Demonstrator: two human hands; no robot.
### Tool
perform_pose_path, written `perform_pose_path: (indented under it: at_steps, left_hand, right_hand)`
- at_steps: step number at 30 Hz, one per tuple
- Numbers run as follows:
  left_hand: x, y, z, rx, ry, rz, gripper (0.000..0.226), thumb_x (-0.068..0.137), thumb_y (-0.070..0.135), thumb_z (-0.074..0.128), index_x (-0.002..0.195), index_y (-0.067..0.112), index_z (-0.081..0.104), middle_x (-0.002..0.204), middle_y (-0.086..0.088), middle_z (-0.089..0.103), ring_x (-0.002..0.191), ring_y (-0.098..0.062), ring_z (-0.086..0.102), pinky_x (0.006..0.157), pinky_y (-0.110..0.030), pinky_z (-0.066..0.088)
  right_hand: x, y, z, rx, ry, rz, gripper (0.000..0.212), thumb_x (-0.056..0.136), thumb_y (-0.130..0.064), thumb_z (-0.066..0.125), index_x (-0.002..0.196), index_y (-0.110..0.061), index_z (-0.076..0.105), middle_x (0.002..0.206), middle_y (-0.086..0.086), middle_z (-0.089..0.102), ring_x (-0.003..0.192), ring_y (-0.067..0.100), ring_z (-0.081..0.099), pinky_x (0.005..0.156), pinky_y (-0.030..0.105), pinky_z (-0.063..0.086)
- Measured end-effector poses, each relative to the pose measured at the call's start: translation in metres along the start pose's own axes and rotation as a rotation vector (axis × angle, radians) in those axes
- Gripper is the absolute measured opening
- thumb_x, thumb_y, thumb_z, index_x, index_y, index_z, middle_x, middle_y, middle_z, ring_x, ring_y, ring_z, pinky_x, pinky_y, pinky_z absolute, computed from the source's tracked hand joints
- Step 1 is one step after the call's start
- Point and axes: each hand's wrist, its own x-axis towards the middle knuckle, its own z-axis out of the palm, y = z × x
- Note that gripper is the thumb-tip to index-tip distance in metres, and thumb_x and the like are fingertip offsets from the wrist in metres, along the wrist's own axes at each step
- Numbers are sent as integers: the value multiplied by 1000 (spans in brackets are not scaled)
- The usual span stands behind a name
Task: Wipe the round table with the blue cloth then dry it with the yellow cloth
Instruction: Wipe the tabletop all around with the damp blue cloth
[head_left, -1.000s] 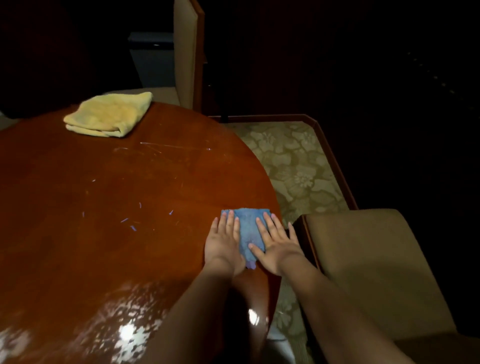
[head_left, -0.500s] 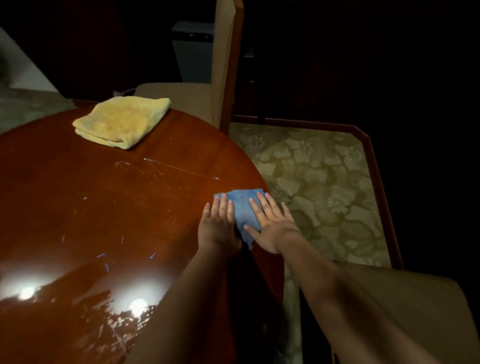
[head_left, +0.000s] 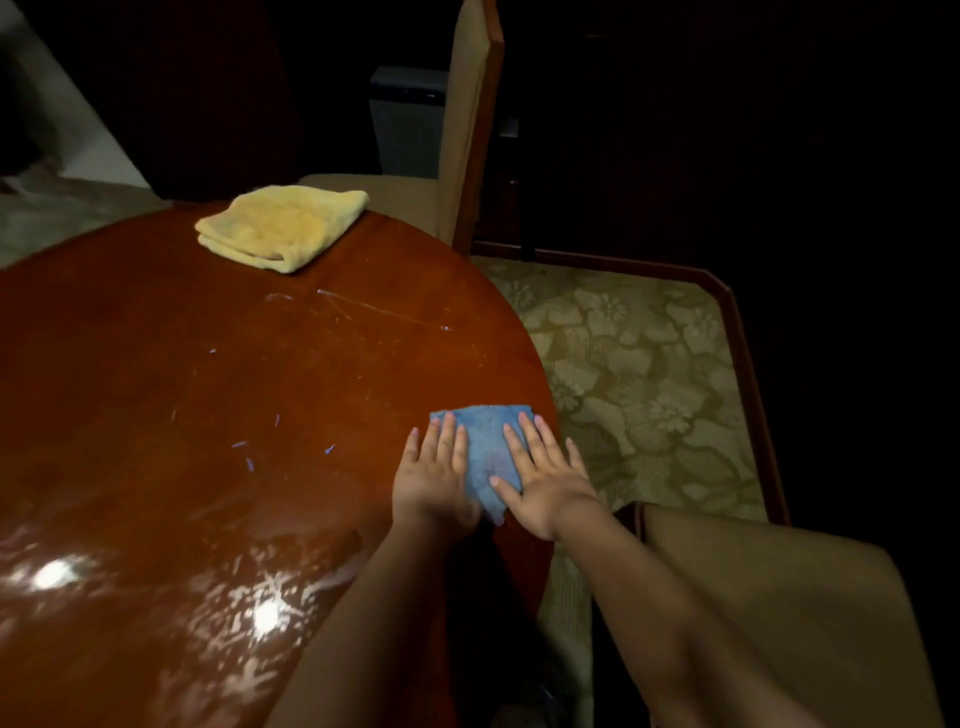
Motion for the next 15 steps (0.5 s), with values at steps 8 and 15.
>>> perform_pose_path:
  at_steps: [8, 15]
  left_hand:
    - [-85, -3, 52, 68, 45, -45, 81, 95, 52, 20, 148, 4, -17, 156, -15, -21, 144, -29, -19, 117, -47, -8]
    - [-141, -27, 85, 48, 9, -107, 81, 95, 53, 19, 149, 6, -18, 156, -13, -23, 144, -26, -20, 117, -46, -6]
  right_hand:
    - [-72, -51, 44, -106, -29, 20, 68, 98, -56, 11, 147, -23, -23, 151, -4, -34, 139, 14, -31, 112, 44, -18]
    - [-100, -98, 69, -164, -53, -55, 69, 98, -57, 10, 146, -22, -24, 151, -2, -34, 139, 16, -32, 111, 44, -18]
